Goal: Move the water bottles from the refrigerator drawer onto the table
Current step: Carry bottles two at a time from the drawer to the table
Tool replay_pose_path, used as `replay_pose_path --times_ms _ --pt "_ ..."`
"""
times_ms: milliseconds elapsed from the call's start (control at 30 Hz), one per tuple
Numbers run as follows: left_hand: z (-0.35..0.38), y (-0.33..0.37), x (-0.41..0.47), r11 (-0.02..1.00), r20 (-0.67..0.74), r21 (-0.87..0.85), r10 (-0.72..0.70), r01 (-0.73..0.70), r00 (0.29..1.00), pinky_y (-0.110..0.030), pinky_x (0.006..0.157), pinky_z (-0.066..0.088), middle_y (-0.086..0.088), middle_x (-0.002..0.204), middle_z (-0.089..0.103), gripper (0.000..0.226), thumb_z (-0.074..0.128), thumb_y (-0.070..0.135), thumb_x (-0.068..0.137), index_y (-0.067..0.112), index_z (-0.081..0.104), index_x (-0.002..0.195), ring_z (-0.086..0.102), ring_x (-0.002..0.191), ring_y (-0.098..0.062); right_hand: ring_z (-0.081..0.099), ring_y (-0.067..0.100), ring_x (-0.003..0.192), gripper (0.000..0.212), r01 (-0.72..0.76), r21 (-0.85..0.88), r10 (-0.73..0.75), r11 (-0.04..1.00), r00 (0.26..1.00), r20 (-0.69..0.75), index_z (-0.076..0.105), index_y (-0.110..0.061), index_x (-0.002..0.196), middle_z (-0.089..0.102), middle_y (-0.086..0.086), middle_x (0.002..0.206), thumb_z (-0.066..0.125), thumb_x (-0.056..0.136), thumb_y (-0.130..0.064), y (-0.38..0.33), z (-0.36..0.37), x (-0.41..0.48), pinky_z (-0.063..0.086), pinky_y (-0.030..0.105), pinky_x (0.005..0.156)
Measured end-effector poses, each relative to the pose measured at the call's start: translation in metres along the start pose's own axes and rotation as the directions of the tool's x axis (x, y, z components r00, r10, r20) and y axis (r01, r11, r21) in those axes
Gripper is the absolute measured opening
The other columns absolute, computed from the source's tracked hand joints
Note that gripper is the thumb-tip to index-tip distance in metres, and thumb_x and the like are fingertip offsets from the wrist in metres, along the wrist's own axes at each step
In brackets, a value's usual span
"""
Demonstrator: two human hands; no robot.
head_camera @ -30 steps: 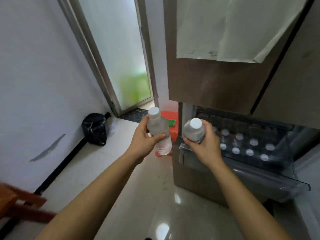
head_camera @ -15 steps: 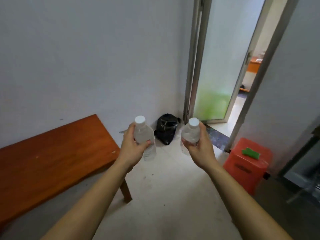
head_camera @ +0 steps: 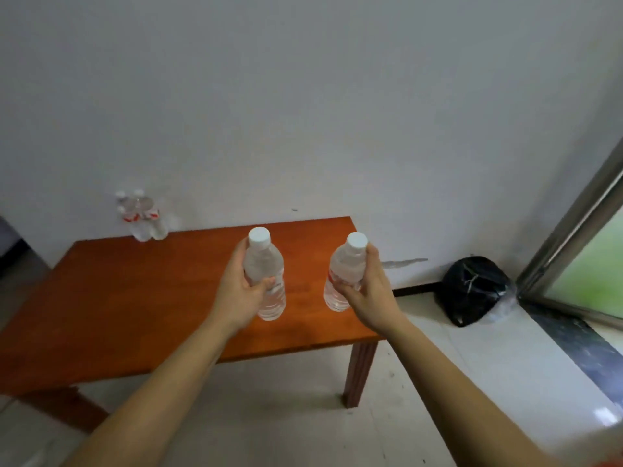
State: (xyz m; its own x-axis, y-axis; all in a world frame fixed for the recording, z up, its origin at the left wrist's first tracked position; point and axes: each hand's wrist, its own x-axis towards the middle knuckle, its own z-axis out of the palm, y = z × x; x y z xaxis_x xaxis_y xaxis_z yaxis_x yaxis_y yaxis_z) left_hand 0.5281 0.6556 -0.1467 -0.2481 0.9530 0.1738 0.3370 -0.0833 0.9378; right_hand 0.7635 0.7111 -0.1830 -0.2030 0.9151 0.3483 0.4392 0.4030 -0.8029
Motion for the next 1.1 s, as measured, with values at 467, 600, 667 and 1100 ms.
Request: replay_pose_path --times_ms 467,600,667,1100 --pt "-0.092 -0.085 0.207 0.988 -0.310 0.067 -0.109 0.136 0.945 -0.042 0.097 0.052 0.003 0.128 0.058 0.072 0.079 0.002 0.077 0.041 0.047 0.128 0.058 0.116 -0.012 0.052 0.013 0.123 0.078 0.093 0.156 -0.141 0.983 0.932 0.333 0.028 -0.034 0.146 0.050 -0.006 0.135 0.076 0.084 -0.027 0.031 0.176 0.249 0.050 0.044 0.101" --pt "-0.129 -0.104 0.243 0.972 -0.341 0.153 -0.116 0.177 0.933 -0.032 0.093 0.049 0.002 0.132 0.055 0.076 0.079 -0.001 0.076 0.035 0.044 0.132 0.055 0.118 -0.012 0.051 0.015 0.125 0.082 0.111 0.169 -0.171 0.979 0.903 0.395 0.026 -0.037 0.147 0.051 -0.005 0.138 0.078 0.084 -0.025 0.026 0.221 0.299 0.051 0.042 0.100" --pt "-0.147 -0.116 0.259 0.954 -0.359 0.220 -0.116 0.204 0.926 -0.032 0.093 0.046 0.004 0.133 0.054 0.078 0.080 0.002 0.075 0.031 0.044 0.137 0.052 0.121 -0.014 0.052 0.016 0.123 0.083 0.099 0.166 -0.162 0.981 0.888 0.429 0.027 -0.039 0.145 0.052 -0.005 0.138 0.079 0.082 -0.024 0.021 0.245 0.316 0.052 0.041 0.098" --pt "-0.253 -0.263 0.382 0.935 -0.195 0.240 -0.217 0.261 0.957 -0.035 0.092 0.052 0.001 0.129 0.062 0.071 0.078 0.003 0.078 0.022 0.048 0.140 0.060 0.114 -0.020 0.053 0.021 0.128 0.093 -0.108 -0.028 0.110 0.994 0.895 0.432 0.028 -0.022 0.153 0.055 0.002 0.142 0.084 0.078 -0.026 0.024 0.402 0.377 0.046 0.038 0.104"
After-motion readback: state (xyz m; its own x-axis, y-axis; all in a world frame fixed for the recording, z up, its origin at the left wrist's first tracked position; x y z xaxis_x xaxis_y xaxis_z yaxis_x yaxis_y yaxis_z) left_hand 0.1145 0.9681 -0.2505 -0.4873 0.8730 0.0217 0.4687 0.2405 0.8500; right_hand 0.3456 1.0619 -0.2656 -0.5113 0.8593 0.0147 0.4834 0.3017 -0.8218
